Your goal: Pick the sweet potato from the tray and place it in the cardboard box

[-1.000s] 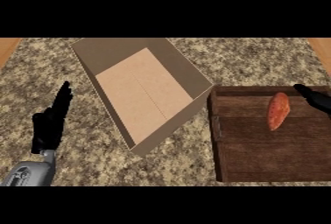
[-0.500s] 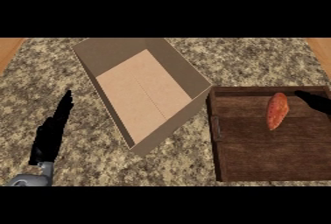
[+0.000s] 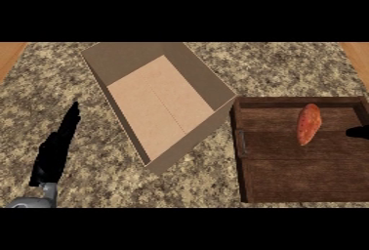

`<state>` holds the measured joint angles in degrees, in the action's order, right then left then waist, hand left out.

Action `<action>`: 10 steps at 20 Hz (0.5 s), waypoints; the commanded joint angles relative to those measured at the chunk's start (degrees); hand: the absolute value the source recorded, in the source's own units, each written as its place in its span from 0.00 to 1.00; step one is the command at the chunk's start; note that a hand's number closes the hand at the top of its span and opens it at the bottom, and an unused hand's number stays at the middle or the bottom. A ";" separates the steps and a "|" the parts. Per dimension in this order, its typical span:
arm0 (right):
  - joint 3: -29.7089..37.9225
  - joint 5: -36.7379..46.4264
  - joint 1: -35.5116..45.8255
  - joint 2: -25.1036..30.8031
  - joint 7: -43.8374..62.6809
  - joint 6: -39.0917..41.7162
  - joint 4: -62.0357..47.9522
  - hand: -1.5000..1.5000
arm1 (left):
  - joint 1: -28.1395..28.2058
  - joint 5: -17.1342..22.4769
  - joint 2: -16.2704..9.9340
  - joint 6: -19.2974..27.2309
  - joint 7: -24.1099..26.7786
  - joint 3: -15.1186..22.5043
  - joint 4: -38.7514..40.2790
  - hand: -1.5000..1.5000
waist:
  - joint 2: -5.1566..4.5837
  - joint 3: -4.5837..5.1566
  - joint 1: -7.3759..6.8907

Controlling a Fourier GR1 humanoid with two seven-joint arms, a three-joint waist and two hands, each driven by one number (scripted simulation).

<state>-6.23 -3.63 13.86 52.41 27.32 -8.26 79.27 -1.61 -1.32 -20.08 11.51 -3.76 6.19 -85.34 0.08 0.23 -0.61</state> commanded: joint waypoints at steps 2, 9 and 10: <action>-5.87 -3.44 3.05 3.14 12.25 14.11 3.71 0.00 | 0.35 -0.19 1.09 0.18 0.80 0.11 0.77 0.50 | -0.11 -0.06 -0.31; -6.90 -0.65 10.46 -3.94 25.75 15.62 5.49 0.00 | 3.50 1.46 -0.90 -3.10 -0.05 -3.02 -3.70 0.50 | -0.04 -0.19 -0.19; -5.94 0.40 8.60 -4.79 26.22 15.82 6.23 0.00 | -0.61 -0.29 0.62 -2.64 0.50 -2.92 1.41 0.50 | -0.07 -0.19 0.43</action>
<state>-12.18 -5.43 21.14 50.26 47.83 6.06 84.37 -1.10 -1.78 -19.39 10.44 -4.28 5.05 -85.85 0.01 0.07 -0.56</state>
